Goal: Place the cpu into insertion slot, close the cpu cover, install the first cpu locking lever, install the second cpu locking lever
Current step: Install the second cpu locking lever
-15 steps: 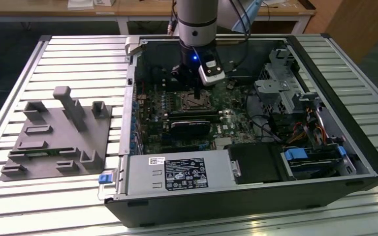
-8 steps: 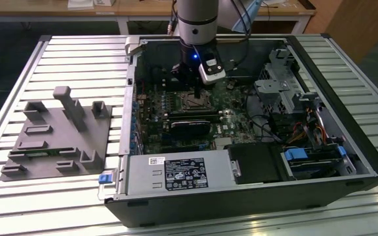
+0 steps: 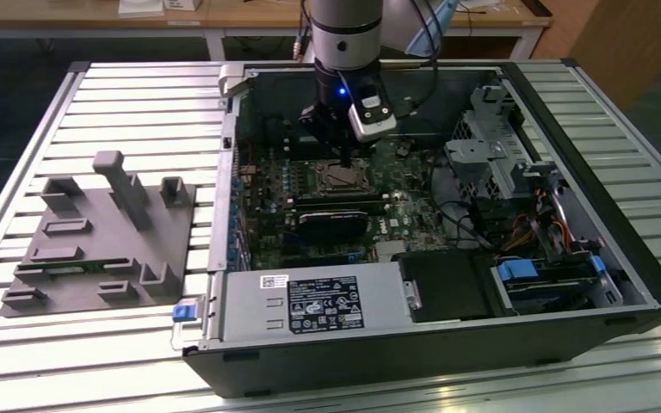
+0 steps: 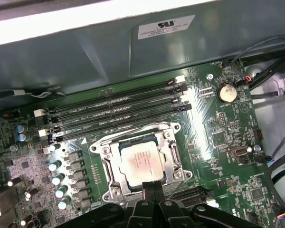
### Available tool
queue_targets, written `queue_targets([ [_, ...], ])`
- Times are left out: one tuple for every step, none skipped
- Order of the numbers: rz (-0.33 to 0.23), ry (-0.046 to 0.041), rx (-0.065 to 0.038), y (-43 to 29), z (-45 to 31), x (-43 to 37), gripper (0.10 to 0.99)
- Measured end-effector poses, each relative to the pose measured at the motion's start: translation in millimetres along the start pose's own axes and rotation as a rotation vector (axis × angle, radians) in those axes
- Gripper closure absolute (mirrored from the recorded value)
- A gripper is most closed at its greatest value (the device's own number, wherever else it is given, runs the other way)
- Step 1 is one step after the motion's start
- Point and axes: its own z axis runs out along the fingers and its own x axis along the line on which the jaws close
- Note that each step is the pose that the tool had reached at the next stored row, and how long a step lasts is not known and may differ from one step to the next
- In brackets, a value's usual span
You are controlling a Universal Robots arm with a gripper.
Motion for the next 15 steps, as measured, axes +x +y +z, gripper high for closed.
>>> queue_targets([
  [0.000, -0.0001, 0.000, 0.0, 0.0, 0.0, 0.980],
  [0.000, 0.0000, 0.000, 0.0, 0.1, 0.0, 0.980],
  [0.000, 0.0000, 0.000, 0.0, 0.0, 0.0, 0.980],
  [0.000, -0.0001, 0.000, 0.0, 0.0, 0.0, 0.980],
  [0.000, 0.0000, 0.000, -0.2, 0.0, -0.1, 0.980],
  [0.000, 0.0001, 0.000, -0.5, -0.1, -0.2, 0.980],
  [0.000, 0.0000, 0.000, -0.9, 0.0, -0.4, 0.980],
  [0.000, 0.0000, 0.000, -1.6, 0.0, -0.6, 0.980],
  [0.000, 0.0000, 0.000, -2.2, 0.0, -0.8, 0.980],
  [0.000, 0.0000, 0.000, -3.0, 0.0, -1.2, 0.980],
  [0.000, 0.0000, 0.000, -3.9, 0.0, -1.5, 0.980],
  [0.000, 0.0000, 0.000, -4.9, 0.0, -2.0, 0.980],
  [0.000, 0.0000, 0.000, -6.1, 0.0, -2.4, 0.980],
  [0.000, 0.0000, 0.000, -7.2, 0.0, -2.9, 0.980],
  [0.000, 0.0000, 0.000, -8.5, 0.0, -3.4, 0.980],
])
